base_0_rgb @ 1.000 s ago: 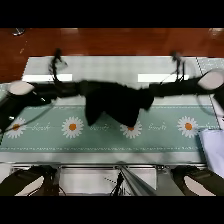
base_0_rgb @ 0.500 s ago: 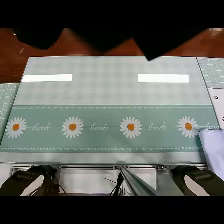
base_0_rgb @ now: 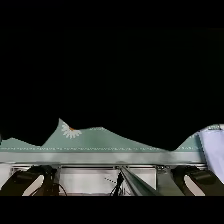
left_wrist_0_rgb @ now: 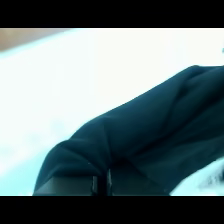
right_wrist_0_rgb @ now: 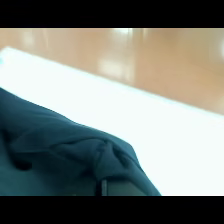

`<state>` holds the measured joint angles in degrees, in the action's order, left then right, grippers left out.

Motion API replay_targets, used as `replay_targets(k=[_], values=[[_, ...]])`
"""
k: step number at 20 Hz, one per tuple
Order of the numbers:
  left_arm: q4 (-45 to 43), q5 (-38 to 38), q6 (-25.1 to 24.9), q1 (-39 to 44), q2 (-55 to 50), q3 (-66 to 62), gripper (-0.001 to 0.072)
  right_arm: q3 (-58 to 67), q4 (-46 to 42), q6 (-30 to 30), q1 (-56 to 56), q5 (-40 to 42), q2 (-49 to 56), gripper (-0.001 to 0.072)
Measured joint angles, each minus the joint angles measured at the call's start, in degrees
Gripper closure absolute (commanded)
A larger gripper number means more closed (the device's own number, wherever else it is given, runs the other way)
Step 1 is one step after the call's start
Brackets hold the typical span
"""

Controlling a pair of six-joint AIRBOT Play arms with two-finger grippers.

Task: Fold the shirts.

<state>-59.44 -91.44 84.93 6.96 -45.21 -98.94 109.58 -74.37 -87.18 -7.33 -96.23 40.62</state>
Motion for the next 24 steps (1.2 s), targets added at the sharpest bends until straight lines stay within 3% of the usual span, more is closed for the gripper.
replay_targets(k=[4,6,11,15,16,17,18,19,20,24], values=[[-0.6,-2.1,1.1,1.1,2.4,16.0,0.0686,-20.3,-3.7,-2.6,0.0,-1.0,-6.4,0.069],[-1.1,1.0,1.2,2.3,2.6,26.8,0.0685,-31.4,-5.0,-3.6,0.0,1.9,-8.2,0.0692],[-0.7,21.2,0.2,4.1,-3.5,45.5,0.0685,-50.4,-12.5,-9.0,1.5,19.3,-2.8,0.0692],[-0.3,33.2,-0.3,4.4,-15.5,45.4,0.0684,-51.8,-12.4,-10.5,7.6,31.2,12.1,0.069],[0.1,34.5,-0.4,4.5,-18.6,44.2,0.0651,-50.9,-11.2,-10.3,9.0,32.9,16.0,0.069],[0.5,35.7,-0.4,4.5,-21.8,42.8,0.0437,-49.7,-9.9,-9.7,10.3,34.2,19.8,0.0689],[0.2,37.0,-0.2,4.4,-24.5,41.4,0.002,-48.3,-10.2,-8.5,11.6,35.3,23.7,0.0679],[0.5,37.9,0.0,4.3,-27.3,40.0,0.0001,-46.9,-8.7,-7.9,12.6,36.3,27.2,0.0439],[3.0,37.7,-0.1,4.7,-29.5,38.6,0.0001,-45.5,-4.9,-7.1,13.2,36.6,30.1,0.0095],[4.1,32.5,-0.3,2.2,-33.8,32.8,0.0002,-38.7,4.2,-3.4,16.5,34.2,37.9,0.0082]])
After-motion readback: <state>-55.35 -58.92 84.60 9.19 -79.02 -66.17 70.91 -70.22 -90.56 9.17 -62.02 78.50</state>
